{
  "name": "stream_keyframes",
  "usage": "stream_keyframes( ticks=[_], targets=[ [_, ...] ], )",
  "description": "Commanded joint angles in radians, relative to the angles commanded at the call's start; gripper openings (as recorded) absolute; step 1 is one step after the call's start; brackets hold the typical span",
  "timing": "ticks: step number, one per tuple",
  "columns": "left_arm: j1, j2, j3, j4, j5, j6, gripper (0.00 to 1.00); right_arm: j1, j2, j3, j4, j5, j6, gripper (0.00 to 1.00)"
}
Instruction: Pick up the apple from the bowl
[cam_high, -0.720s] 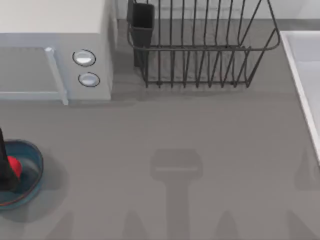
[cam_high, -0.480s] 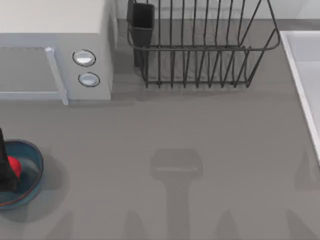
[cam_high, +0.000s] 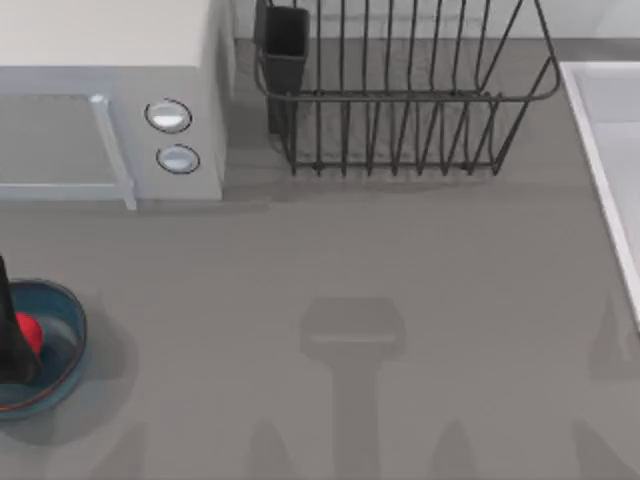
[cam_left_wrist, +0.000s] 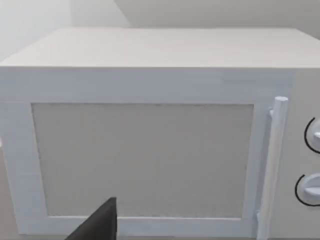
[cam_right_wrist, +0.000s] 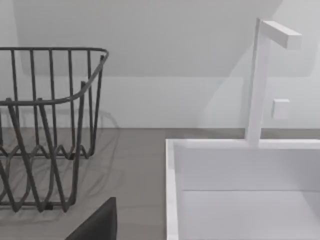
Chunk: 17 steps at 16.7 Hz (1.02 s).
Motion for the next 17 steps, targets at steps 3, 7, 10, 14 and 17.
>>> stream_keyframes(
  ticks=[3, 7, 10, 14, 17],
  targets=[
    [0.000, 0.000, 0.000, 0.000, 0.000, 0.000, 1.00, 0.000, 0.000, 0.000, 0.000, 0.000, 0.000, 1.00],
    [0.000, 0.000, 0.000, 0.000, 0.000, 0.000, 1.00, 0.000, 0.000, 0.000, 0.000, 0.000, 0.000, 1.00],
    [0.000, 0.000, 0.000, 0.000, 0.000, 0.000, 1.00, 0.000, 0.000, 0.000, 0.000, 0.000, 0.000, 1.00],
    [0.002, 0.034, 0.030, -0.030, 0.000, 0.002, 1.00, 0.000, 0.000, 0.000, 0.000, 0.000, 0.000, 1.00],
    [0.007, 0.162, 0.131, -0.134, 0.000, 0.009, 1.00, 0.000, 0.000, 0.000, 0.000, 0.000, 0.000, 1.00]
  ],
)
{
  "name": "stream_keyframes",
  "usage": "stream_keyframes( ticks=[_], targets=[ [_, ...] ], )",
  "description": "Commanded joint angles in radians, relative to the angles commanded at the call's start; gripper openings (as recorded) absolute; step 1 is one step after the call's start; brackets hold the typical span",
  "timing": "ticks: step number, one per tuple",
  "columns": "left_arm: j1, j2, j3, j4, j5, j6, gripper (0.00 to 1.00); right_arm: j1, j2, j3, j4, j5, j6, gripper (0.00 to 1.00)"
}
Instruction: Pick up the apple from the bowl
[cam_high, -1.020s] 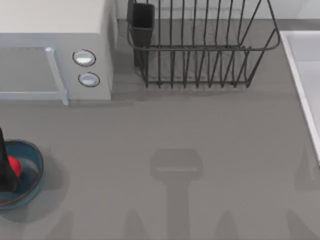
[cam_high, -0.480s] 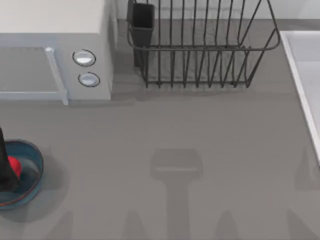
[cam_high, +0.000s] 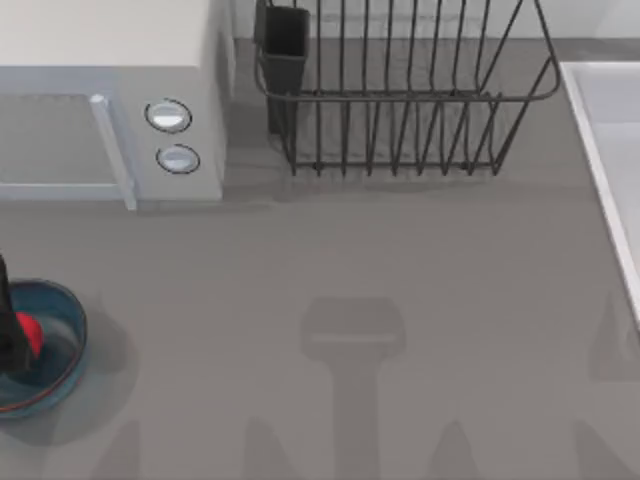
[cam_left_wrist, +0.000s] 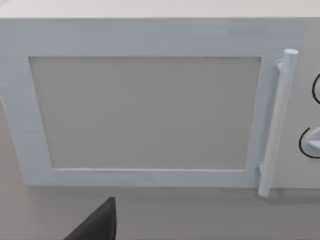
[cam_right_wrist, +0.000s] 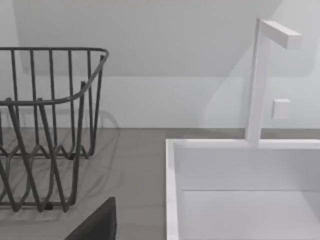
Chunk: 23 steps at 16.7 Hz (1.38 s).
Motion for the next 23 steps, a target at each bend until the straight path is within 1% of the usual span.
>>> stream_keyframes(
  ticks=[4, 11, 15, 18, 23],
  targets=[
    [0.011, 0.299, 0.208, -0.212, 0.000, 0.015, 1.00, 0.000, 0.000, 0.000, 0.000, 0.000, 0.000, 1.00],
    [0.032, 0.951, 0.629, -0.641, 0.000, 0.044, 1.00, 0.000, 0.000, 0.000, 0.000, 0.000, 0.000, 1.00],
    [0.042, 1.243, 0.815, -0.831, 0.000, 0.057, 1.00, 0.000, 0.000, 0.000, 0.000, 0.000, 0.000, 1.00],
    [0.046, 1.363, 0.897, -0.915, 0.000, 0.063, 1.00, 0.000, 0.000, 0.000, 0.000, 0.000, 0.000, 1.00],
    [0.047, 1.388, 0.915, -0.933, 0.000, 0.064, 1.00, 0.000, 0.000, 0.000, 0.000, 0.000, 0.000, 1.00]
  ],
)
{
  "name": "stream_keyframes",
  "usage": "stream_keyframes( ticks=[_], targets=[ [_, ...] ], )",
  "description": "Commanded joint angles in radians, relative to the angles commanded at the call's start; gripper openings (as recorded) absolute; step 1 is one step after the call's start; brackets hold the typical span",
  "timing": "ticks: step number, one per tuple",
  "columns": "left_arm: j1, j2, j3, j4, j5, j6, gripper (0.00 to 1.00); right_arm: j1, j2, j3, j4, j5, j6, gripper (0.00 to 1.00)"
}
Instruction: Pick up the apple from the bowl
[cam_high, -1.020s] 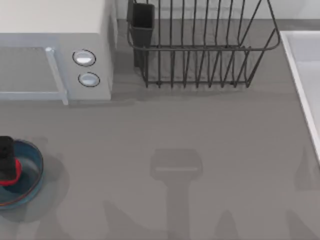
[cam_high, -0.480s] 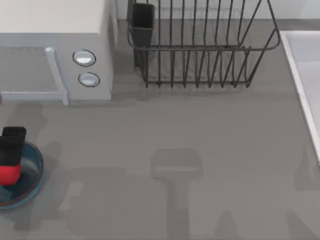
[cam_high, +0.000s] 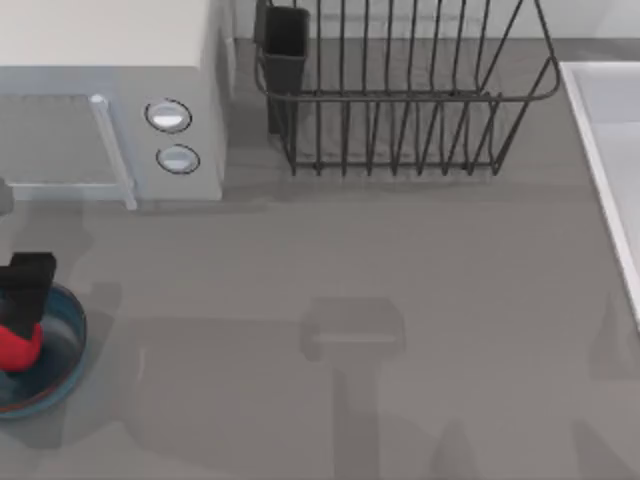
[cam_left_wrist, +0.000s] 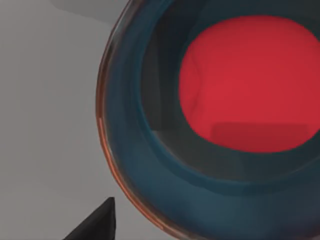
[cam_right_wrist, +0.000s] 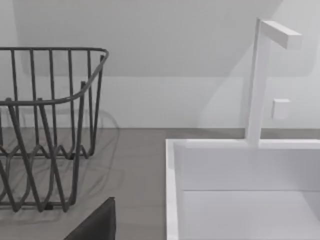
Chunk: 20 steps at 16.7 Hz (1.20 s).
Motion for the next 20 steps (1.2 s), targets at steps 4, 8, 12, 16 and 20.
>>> stream_keyframes(
  ticks=[4, 8, 12, 16, 20],
  targets=[
    [-0.004, 0.014, -0.030, 0.042, 0.000, 0.000, 1.00, 0.000, 0.000, 0.000, 0.000, 0.000, 0.000, 1.00],
    [-0.001, 0.089, -0.126, 0.226, 0.000, 0.003, 1.00, 0.000, 0.000, 0.000, 0.000, 0.000, 0.000, 1.00],
    [0.003, 0.159, -0.216, 0.382, 0.000, 0.005, 1.00, 0.000, 0.000, 0.000, 0.000, 0.000, 0.000, 1.00],
    [0.003, 0.170, -0.228, 0.398, 0.000, 0.006, 1.00, 0.000, 0.000, 0.000, 0.000, 0.000, 0.000, 1.00],
    [0.003, 0.170, -0.228, 0.398, 0.000, 0.006, 0.77, 0.000, 0.000, 0.000, 0.000, 0.000, 0.000, 1.00]
  ],
)
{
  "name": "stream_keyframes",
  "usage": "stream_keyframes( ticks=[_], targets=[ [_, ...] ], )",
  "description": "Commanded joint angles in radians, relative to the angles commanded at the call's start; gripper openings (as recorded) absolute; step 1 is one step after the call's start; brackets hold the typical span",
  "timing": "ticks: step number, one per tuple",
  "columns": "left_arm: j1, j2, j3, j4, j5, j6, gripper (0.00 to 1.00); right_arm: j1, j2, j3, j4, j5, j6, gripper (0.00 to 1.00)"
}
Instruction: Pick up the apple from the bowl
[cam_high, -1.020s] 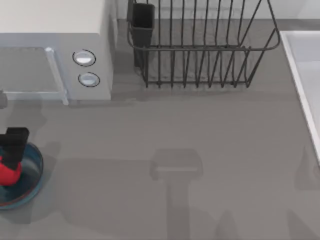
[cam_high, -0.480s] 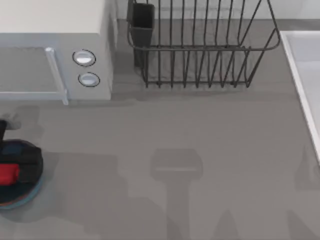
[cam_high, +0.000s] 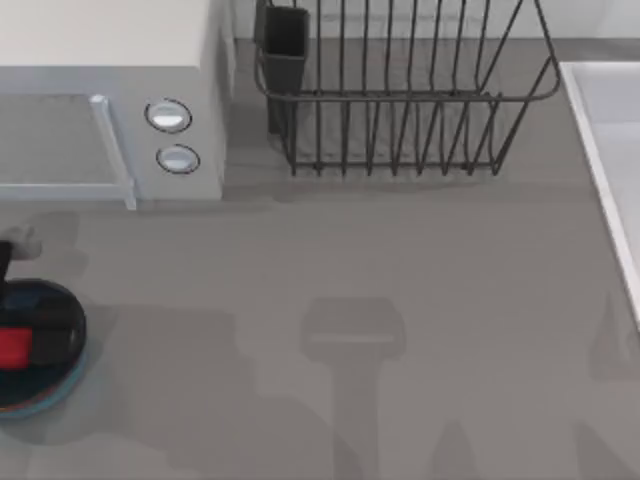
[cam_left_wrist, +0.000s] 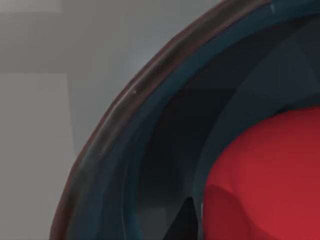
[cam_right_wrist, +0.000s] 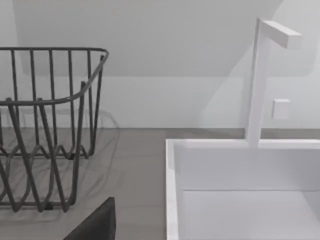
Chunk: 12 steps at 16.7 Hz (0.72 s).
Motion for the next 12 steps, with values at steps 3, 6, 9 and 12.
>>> stream_keyframes(
  ticks=[3, 6, 9, 12],
  targets=[
    [0.000, 0.000, 0.000, 0.000, 0.000, 0.000, 0.55, 0.000, 0.000, 0.000, 0.000, 0.000, 0.000, 1.00],
    [0.000, 0.000, 0.000, 0.000, 0.000, 0.000, 0.32, 0.000, 0.000, 0.000, 0.000, 0.000, 0.000, 1.00],
    [0.000, 0.000, 0.000, 0.000, 0.000, 0.000, 0.10, 0.000, 0.000, 0.000, 0.000, 0.000, 0.000, 1.00],
    [0.000, 0.000, 0.000, 0.000, 0.000, 0.000, 0.00, 0.000, 0.000, 0.000, 0.000, 0.000, 0.000, 1.00]
  ],
)
